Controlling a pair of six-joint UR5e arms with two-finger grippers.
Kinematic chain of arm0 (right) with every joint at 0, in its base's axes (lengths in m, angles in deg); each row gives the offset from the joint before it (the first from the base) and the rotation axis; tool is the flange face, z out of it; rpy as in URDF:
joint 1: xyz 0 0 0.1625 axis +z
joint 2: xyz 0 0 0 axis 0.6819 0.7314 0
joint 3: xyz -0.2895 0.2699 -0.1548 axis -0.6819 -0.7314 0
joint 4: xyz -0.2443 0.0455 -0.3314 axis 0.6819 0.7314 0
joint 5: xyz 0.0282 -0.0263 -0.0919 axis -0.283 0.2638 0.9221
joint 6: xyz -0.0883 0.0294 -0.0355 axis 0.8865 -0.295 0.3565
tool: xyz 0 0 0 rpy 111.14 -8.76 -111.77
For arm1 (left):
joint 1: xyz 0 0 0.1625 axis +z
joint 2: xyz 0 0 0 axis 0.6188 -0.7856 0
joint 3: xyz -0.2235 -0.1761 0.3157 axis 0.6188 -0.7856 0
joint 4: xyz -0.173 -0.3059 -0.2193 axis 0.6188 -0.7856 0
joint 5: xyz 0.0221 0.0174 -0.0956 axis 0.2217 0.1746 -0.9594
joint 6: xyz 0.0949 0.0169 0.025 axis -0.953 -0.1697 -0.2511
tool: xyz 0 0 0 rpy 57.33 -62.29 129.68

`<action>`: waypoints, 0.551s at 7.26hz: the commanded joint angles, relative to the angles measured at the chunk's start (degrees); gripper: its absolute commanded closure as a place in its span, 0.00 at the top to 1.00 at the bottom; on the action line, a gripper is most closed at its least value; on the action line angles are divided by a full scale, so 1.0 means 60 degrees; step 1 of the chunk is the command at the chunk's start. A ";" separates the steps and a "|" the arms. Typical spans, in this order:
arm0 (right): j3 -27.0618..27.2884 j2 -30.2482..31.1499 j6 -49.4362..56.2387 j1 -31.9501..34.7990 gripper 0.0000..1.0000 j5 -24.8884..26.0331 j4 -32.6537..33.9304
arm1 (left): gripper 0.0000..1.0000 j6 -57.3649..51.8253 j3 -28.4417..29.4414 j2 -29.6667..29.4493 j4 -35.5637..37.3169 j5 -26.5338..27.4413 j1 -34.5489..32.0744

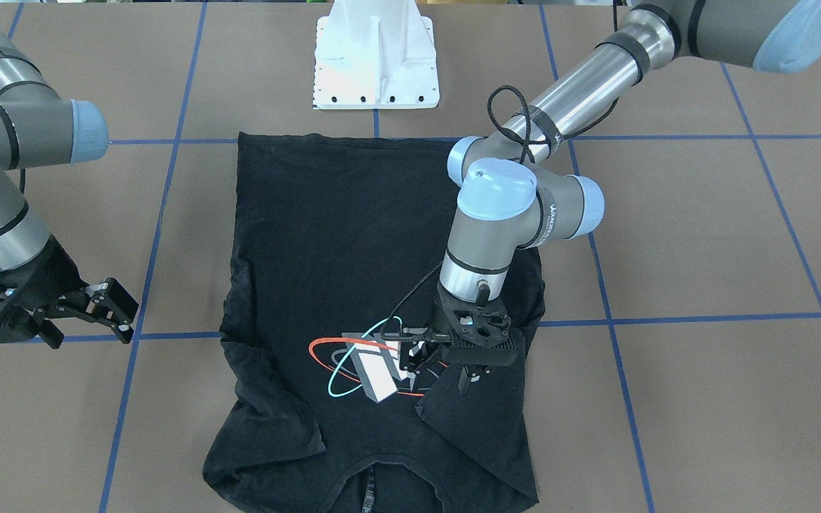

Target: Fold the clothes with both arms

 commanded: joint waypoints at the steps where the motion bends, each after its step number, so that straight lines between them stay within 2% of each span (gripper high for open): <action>1: 0.1194 0.0630 -0.1367 -0.0815 1.00 0.0613 -0.0001 | 1.00 -0.0794 -0.2615 0.1389 0.0992 -0.0616 -0.0020; 3: 0.3023 0.1960 -0.2569 -0.1987 1.00 0.1347 0.0014 | 1.00 -0.0694 -0.5312 0.3440 0.1008 -0.1552 0.0010; 4: 0.3858 0.2692 -0.3213 -0.2834 1.00 0.1931 0.0028 | 1.00 -0.0708 -0.6340 0.4522 0.0994 -0.1599 0.0068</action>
